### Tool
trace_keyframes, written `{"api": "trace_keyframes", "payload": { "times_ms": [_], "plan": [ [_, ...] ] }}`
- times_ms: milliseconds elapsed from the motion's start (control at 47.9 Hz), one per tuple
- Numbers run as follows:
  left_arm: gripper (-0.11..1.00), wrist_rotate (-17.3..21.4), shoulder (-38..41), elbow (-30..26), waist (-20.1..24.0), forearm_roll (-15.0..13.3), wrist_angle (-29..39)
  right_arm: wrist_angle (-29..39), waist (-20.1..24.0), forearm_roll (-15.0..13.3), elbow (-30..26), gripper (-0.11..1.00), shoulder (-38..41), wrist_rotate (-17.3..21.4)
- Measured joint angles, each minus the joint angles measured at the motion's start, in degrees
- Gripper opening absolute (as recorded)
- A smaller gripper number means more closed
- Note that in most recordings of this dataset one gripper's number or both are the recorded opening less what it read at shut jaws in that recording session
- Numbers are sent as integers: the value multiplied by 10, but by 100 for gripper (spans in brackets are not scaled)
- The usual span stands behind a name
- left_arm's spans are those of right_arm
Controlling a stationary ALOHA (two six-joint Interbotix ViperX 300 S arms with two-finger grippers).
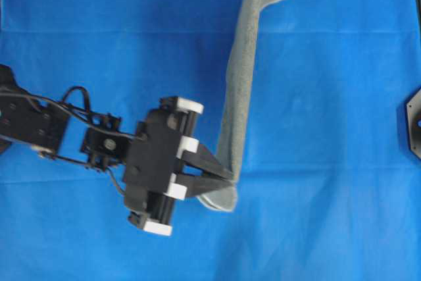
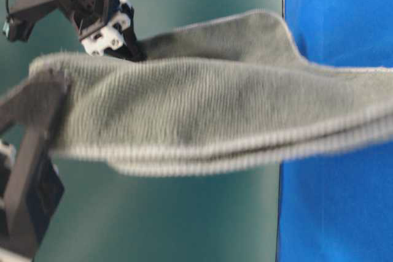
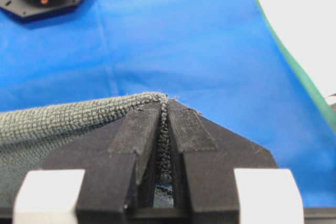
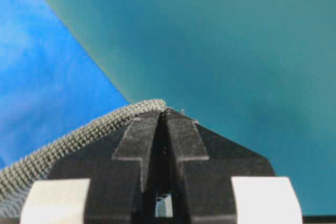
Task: Fold a large towel.
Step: 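Rotate the towel a quarter turn, left gripper swinging its corner downward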
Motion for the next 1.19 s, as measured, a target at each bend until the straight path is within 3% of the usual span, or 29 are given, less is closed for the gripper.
{"api": "trace_keyframes", "payload": {
  "times_ms": [167, 334, 647, 856, 1023, 1190],
  "plan": [
    [2, -1, 38, -30, 1, 1, -33, 3, 1, 0, 4, 4, -4, -6],
    [2, 0, 104, -82, 0, 0, -76, 18, -4, 0, 54, 4, -53, -16],
    [2, -4, 250, -245, -5, -1, -95, 69, -19, 1, 163, 4, -200, -17],
    [2, -12, 321, -328, -11, -4, -95, 86, -13, 4, 184, 4, -237, -17],
    [2, -57, 325, -316, -17, -9, -91, 83, -1, 6, 175, 4, -175, -17],
    [2, -171, 292, -215, -17, -10, -102, 66, 9, 7, 132, 4, -74, -17]
  ]
}}
